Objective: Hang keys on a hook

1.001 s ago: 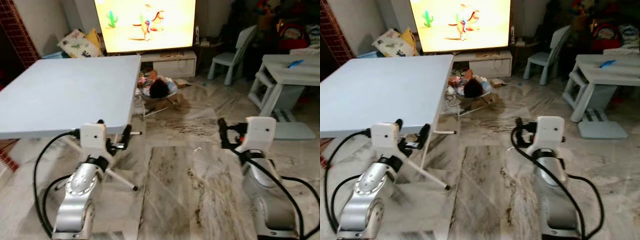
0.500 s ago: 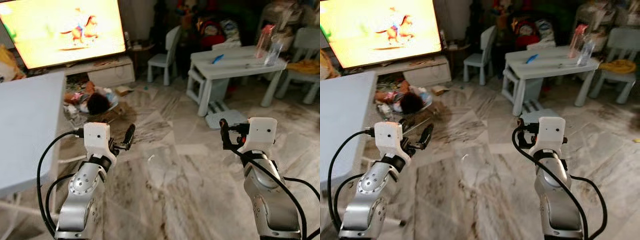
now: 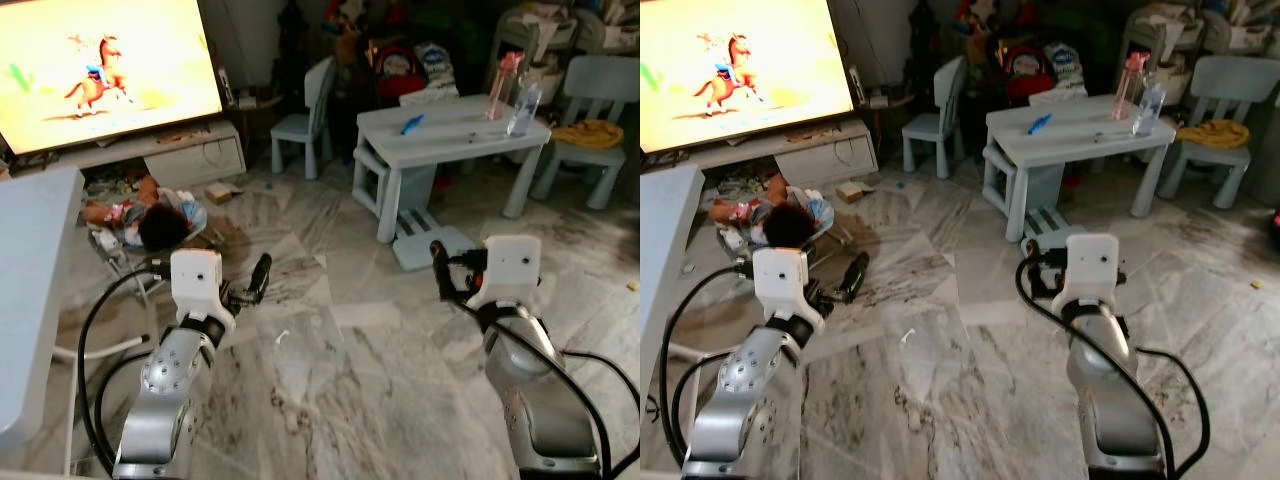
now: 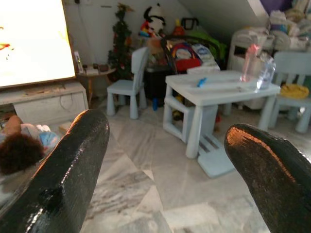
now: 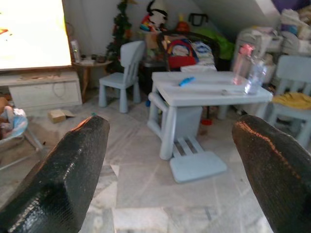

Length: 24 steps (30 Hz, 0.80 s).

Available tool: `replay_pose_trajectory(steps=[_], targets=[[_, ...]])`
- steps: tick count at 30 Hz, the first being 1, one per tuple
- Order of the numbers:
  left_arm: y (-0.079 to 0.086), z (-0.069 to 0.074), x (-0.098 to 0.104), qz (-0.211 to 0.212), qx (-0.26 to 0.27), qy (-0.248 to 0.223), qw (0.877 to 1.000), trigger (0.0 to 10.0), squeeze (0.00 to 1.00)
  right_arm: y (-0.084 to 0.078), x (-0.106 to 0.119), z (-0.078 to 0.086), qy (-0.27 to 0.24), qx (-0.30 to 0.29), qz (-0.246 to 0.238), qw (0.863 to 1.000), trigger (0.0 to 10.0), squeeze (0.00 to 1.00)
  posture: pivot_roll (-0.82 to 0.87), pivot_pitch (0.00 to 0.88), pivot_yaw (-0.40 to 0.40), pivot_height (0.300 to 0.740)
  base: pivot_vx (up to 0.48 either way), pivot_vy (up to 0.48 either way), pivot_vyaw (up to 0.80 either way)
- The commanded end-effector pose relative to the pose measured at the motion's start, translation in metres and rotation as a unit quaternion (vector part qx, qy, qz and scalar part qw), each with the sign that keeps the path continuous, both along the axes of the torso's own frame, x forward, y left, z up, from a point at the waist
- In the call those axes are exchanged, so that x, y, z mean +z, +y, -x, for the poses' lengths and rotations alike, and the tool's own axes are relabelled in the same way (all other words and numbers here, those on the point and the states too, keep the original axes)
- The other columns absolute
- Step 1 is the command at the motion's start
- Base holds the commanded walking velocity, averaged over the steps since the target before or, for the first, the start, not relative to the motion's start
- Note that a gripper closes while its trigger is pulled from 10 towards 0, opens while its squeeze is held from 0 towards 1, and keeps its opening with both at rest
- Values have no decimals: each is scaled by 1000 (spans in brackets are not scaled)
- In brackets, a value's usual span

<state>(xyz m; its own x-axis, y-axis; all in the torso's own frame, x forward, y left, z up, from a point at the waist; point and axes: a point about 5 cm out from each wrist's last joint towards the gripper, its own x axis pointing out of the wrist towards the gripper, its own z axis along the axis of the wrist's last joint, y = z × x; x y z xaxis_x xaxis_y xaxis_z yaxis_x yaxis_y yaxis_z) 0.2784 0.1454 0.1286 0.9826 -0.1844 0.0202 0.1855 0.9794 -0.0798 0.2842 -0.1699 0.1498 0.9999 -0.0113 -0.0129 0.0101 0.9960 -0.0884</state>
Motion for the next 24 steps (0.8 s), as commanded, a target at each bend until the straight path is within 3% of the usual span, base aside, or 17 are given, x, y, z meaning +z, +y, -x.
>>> replay_pose_trajectory(steps=[1, 5, 8, 17, 24], targets=[[6, -1, -3, -3, 14, 6, 1000, 10000, 0, 8, 4, -3, -5, 21, -2, 1000, 10000, 0, -37, 0, 6, 740, 319, 0, 0], [5, -3, -7, 9, 28, 18, 999, 10000, 0, 8, 5, -4, -5, 26, 1, 1000, 10000, 0, -47, 0, -4, 740, 80, 0, 0], [5, -4, -9, -6, 36, 26, 999, 10000, 0, 9, 6, -4, -5, 28, 1, 1000, 10000, 0, -51, 0, -5, 740, 0, 0, 0], [0, -6, -13, 12, 35, 32, 999, 10000, 0, 10, 5, -2, -2, 33, 2, 999, 10000, 0, -62, 0, -5, 740, 0, 0, 0], [0, -6, -14, 2, 32, 36, 999, 10000, 0, 10, 5, -3, -2, 31, 0, 1000, 10000, 0, -60, 0, -1, 740, 0, 0, 0]])
